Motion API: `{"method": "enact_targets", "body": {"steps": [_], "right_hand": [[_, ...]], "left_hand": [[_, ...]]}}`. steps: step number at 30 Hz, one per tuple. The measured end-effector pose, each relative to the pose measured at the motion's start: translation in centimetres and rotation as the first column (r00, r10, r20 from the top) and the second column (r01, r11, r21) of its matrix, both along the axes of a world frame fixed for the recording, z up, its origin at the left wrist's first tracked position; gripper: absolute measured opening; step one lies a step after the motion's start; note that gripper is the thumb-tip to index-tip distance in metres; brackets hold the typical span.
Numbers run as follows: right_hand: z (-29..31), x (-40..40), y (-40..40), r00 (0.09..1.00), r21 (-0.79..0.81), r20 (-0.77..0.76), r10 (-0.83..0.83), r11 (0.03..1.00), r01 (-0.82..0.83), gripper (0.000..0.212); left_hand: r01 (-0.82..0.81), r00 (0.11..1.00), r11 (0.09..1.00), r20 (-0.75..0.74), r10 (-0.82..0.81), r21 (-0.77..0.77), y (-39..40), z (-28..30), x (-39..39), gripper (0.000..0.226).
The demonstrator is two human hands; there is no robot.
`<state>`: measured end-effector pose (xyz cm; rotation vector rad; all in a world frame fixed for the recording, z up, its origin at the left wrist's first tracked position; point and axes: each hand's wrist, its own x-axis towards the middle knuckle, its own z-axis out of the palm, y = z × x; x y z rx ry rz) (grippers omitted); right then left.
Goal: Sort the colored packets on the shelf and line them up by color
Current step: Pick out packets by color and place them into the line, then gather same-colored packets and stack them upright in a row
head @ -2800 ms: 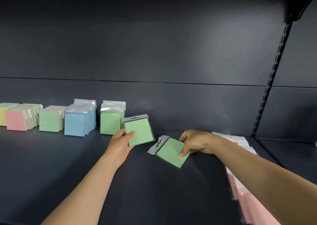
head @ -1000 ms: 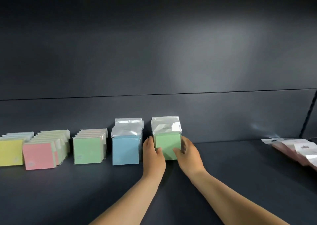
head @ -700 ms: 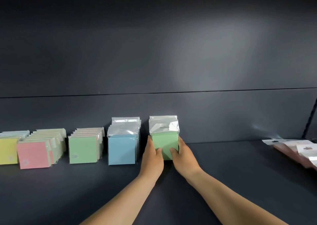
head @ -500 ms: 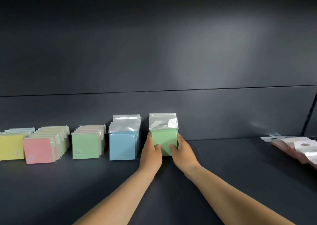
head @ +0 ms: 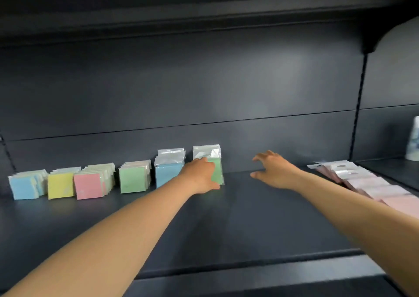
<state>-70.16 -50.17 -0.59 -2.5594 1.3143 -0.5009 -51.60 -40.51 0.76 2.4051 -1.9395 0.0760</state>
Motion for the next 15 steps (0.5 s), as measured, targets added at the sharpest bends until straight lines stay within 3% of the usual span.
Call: {"method": "enact_targets", "body": {"steps": [7, 15], "right_hand": [[3.0, -10.8, 7.9, 0.972, -0.197, -0.226, -0.069, 0.98, 0.023, 0.064], [4.8, -21.3, 13.4, 0.929, -0.16, -0.319, -0.186, 0.977, 0.14, 0.062]], "left_hand": [[0.102, 0.994, 0.993, 0.027, -0.103, 0.054, 5.9, 1.8, -7.7, 0.064], [0.176, 0.984, 0.983, -0.033, -0.174, 0.057, 11.2, 2.1, -14.8, 0.067]]}}
